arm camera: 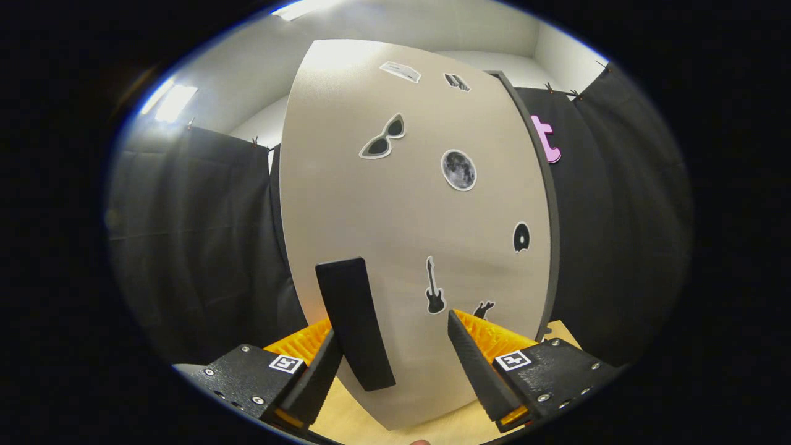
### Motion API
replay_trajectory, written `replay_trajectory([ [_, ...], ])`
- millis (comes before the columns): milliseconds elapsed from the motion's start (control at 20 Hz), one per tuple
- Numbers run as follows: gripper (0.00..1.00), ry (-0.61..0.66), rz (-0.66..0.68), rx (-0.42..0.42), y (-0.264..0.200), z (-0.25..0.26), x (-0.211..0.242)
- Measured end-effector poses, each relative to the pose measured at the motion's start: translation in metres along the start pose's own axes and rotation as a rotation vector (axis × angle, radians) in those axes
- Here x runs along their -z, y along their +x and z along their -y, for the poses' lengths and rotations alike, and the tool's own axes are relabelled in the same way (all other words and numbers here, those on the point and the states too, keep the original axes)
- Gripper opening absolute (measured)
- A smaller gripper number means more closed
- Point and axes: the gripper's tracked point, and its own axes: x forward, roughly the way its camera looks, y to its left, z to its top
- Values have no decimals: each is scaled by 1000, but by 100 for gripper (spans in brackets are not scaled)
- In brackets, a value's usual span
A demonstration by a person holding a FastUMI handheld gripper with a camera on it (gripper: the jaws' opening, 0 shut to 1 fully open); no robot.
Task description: Open the shoe cabinet door, grab the shoes and put them into the shoe cabinet, then close the shoe cabinet door.
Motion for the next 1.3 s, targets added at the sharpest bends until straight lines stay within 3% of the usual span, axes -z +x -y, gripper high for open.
replay_trajectory([
  [1300,96,-68,49,178,33,-16,0],
])
